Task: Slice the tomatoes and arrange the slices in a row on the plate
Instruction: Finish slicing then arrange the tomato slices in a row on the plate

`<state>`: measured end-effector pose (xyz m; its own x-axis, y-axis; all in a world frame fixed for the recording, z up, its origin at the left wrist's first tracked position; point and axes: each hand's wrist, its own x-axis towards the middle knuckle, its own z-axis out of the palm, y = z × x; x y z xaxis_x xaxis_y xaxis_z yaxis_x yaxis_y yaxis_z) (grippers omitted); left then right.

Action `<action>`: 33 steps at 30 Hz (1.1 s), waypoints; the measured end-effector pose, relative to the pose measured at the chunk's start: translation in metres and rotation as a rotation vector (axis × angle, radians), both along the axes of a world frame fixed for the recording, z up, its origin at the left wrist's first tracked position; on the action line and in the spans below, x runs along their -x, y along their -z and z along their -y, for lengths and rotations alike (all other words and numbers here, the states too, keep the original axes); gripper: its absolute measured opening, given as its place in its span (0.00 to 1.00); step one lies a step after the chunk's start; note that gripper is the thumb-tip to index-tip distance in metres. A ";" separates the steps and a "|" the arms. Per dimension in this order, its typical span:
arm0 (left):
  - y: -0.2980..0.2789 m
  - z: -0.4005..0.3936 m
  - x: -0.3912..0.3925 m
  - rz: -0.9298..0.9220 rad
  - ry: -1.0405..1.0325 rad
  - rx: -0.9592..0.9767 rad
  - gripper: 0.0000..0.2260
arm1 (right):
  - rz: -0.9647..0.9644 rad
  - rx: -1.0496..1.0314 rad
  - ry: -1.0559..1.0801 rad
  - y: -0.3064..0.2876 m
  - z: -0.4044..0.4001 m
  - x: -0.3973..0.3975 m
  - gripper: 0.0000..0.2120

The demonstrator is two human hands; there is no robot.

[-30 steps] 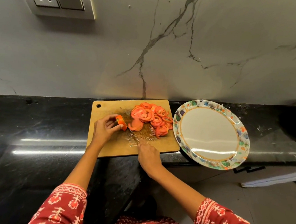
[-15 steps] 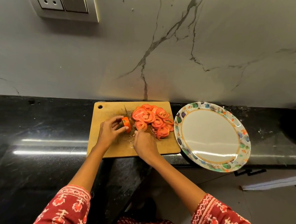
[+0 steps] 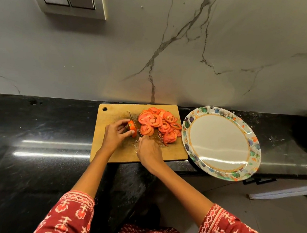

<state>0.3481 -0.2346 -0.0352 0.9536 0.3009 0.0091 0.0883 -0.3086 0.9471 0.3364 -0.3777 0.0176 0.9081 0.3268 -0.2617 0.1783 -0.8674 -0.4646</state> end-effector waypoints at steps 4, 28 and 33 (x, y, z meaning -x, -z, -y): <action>0.002 0.000 0.000 0.013 -0.013 -0.026 0.21 | 0.003 0.014 0.010 -0.001 -0.007 -0.003 0.16; 0.006 0.000 0.001 0.047 -0.030 -0.018 0.22 | 0.065 0.073 -0.072 0.014 0.000 -0.001 0.16; 0.005 0.004 0.001 0.055 -0.023 -0.044 0.22 | 0.009 0.056 -0.049 0.015 -0.010 -0.014 0.16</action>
